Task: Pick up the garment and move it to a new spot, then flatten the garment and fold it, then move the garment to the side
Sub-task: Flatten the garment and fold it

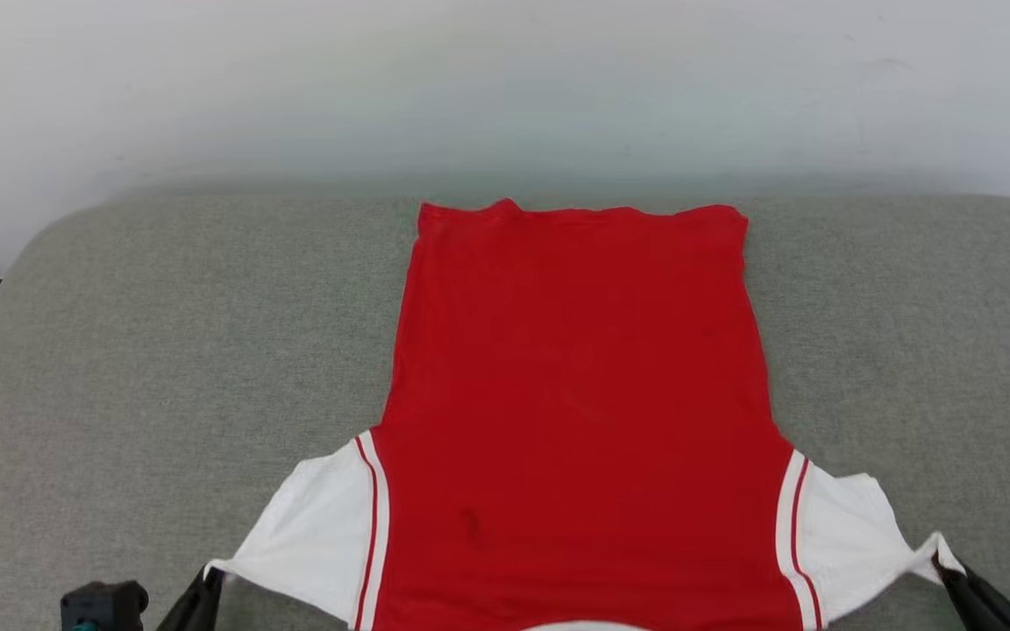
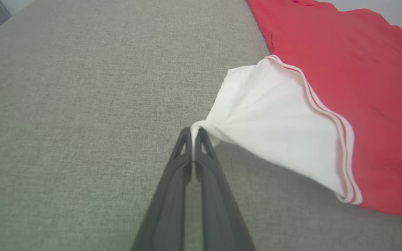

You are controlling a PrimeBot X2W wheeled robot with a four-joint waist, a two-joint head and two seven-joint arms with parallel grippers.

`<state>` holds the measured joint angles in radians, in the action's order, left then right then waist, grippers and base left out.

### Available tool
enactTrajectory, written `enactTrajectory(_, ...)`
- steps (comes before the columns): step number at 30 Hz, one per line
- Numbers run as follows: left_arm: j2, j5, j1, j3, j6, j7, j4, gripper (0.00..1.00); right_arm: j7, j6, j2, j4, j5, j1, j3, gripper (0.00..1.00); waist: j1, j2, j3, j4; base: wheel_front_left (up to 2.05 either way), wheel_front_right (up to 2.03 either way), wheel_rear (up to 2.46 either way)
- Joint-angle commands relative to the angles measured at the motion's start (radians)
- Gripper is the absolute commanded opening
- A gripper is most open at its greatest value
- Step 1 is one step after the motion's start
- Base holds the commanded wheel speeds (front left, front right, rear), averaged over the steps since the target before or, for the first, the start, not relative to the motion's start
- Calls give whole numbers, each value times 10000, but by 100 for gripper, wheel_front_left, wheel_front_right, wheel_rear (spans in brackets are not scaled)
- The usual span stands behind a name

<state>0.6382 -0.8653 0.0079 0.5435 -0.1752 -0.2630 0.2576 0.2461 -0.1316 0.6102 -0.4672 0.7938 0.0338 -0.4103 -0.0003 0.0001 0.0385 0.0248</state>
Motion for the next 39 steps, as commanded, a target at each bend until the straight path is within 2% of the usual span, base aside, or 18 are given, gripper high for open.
enactTrajectory(1, -144, -8, 127, -143, -38, -22, 5, 0, 38, 18, -29, -17, 28, -224, 198, 0, 3, -1, -50, 52, 0, 0, 0)
enactTrajectory(8, -638, 380, 998, -871, 93, -23, 46, 0, -247, 20, -280, 17, -154, -1651, 1080, 0, 3, -1, -159, 186, 0, 0, 0)
enactTrajectory(13, -888, 797, 1013, -1132, 208, -23, -112, 0, -340, 20, -477, 359, -242, -2027, 1721, 0, 3, -1, -126, 251, 0, 0, 0)
enactTrajectory(14, -957, 886, 974, -1130, 270, -23, -154, 0, -357, 20, -573, 441, -297, -2023, 1829, 4, 3, -1, -118, 255, 0, 0, 0)
enactTrajectory(15, -1002, 990, 917, -1145, 304, -23, -207, 0, -387, 20, -625, 528, -398, -1986, 1928, 34, 3, -1, -102, 255, 0, 0, 0)
enactTrajectory(16, -1046, 1076, 870, -1147, 305, -23, -235, 0, -396, 20, -653, 585, -532, -1906, 2053, 83, 3, -1, -78, 252, 0, 0, 0)
enactTrajectory(17, -1113, 1153, 817, -1149, 317, -23, -278, 0, -405, 20, -689, 641, -679, -1794, 2156, 100, 3, -1, -43, 247, 0, 0, 0)
enactTrajectory(21, -1392, 1504, 553, -1117, 394, -23, -488, 0, -377, 17, -699, 997, -1255, -1323, 2622, 100, 3, -1, 124, 308, 0, 0, 0)
enactTrajectory(28, -1681, 2141, 132, -1222, 356, -23, -1038, 0, -518, 15, -128, 2269, -2025, 96, 3862, 100, 3, -1, 720, 626, 0, 0, 0)
enactTrajectory(34, -1925, 2584, -370, -1282, 436, -23, -1548, 0, -1769, 15, 608, 3551, -2338, 2584, 3911, 100, 3, -1, 1670, 1098, 0, 0, 0)
enactTrajectory(39, -2325, 3028, -857, -1274, 556, -23, -1879, 0, -3619, 17, 900, 3855, -2135, 5016, 3474, 100, 3, -1, 2623, 1532, 0, 0, 0)
